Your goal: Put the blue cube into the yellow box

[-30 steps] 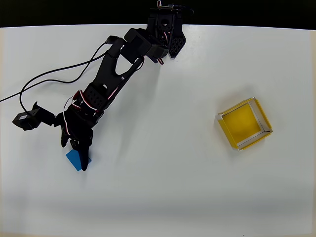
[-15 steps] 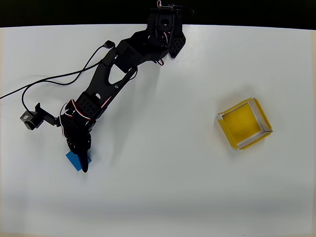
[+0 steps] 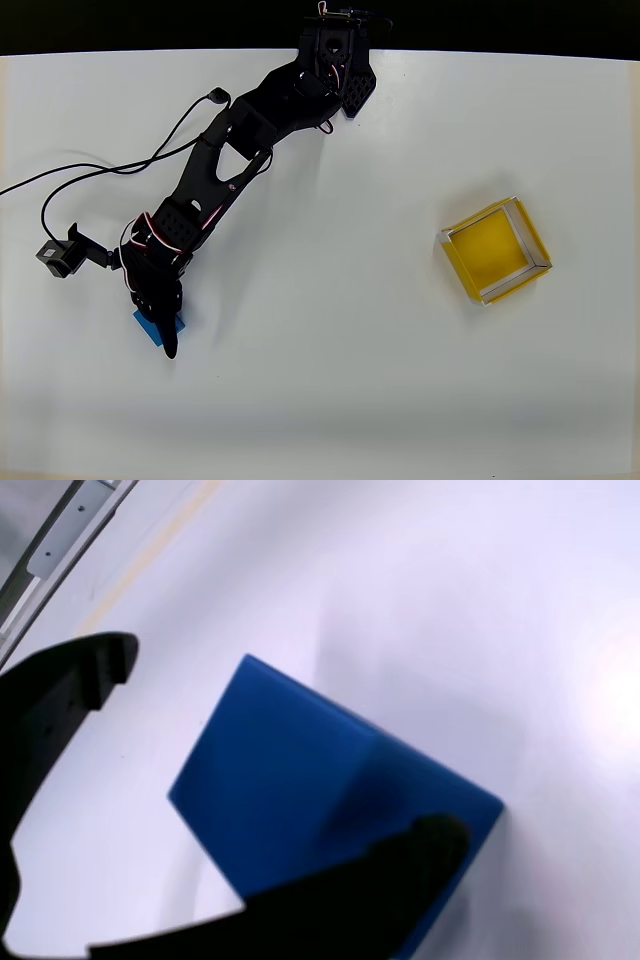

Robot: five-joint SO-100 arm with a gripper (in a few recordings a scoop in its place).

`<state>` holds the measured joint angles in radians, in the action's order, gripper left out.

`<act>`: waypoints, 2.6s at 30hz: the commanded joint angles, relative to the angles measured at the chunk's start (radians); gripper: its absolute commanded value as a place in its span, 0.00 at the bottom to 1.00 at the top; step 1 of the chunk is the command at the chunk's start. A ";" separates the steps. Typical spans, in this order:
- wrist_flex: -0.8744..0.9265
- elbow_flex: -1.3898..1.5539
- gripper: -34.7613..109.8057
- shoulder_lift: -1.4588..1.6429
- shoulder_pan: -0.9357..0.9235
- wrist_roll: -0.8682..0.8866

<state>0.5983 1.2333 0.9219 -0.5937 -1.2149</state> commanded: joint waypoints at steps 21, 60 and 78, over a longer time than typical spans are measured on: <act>0.012 -0.110 0.49 0.032 0.023 -0.077; -0.005 0.462 0.40 0.735 0.281 -0.189; 0.106 0.778 0.40 1.365 0.724 -0.256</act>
<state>0.6980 1.9988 2.1000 0.0522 -1.4373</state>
